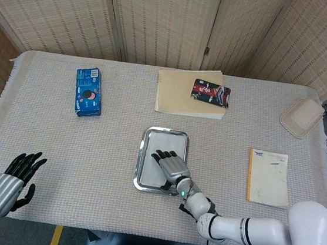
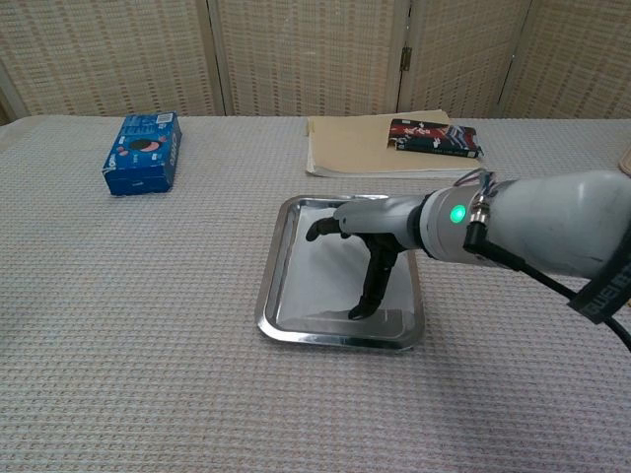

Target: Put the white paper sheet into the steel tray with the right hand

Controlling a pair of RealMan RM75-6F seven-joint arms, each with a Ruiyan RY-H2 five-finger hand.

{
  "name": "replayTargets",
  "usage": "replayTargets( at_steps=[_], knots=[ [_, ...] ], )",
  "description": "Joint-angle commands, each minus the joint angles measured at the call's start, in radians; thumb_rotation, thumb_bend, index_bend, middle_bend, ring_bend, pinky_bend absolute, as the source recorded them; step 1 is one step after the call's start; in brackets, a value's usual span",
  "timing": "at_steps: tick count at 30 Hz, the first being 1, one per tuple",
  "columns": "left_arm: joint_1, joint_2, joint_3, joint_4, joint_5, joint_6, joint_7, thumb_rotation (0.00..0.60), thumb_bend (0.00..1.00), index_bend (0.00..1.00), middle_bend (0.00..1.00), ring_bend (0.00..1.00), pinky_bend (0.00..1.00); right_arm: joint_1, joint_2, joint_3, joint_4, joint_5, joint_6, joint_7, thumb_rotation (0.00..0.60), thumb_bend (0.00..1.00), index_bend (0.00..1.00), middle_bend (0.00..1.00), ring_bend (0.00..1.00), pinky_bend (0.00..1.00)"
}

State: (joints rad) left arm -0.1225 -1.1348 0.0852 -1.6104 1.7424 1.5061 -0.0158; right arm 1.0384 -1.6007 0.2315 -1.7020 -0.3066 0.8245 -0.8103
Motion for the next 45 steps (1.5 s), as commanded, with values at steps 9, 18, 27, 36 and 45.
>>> replayTargets(
  at_steps=[9,18,27,36,45],
  knots=[
    [-0.002,-0.005,0.001,0.001,0.001,-0.007,0.009,0.600,0.74,0.00,0.00,0.00,0.00,-0.027,0.163,-0.015,-0.078,-0.071,-0.113,0.237,0.600,0.27,0.00,0.00,0.00,0.00],
    [-0.001,-0.006,0.000,0.003,0.004,-0.001,0.008,0.600,0.74,0.00,0.00,0.00,0.00,-0.197,0.301,-0.012,-0.201,-0.394,-0.076,0.444,0.600,0.27,0.00,0.00,0.00,0.00],
    [-0.002,-0.012,-0.006,0.010,-0.007,-0.003,0.008,0.600,0.74,0.00,0.00,0.00,0.00,-0.632,0.346,-0.250,-0.016,-1.266,0.503,0.831,0.600,0.27,0.00,0.00,0.00,0.00],
    [0.002,-0.024,-0.018,0.024,-0.004,0.024,0.001,0.600,0.74,0.00,0.00,0.00,0.00,-0.857,0.321,-0.351,0.361,-1.432,0.850,0.945,0.600,0.27,0.00,0.00,0.00,0.00],
    [0.008,-0.052,-0.032,0.048,0.004,0.056,0.023,0.600,0.73,0.00,0.00,0.00,0.00,-0.904,0.399,-0.361,0.289,-1.381,0.793,0.870,0.600,0.27,0.00,0.00,0.00,0.00]
  ],
)
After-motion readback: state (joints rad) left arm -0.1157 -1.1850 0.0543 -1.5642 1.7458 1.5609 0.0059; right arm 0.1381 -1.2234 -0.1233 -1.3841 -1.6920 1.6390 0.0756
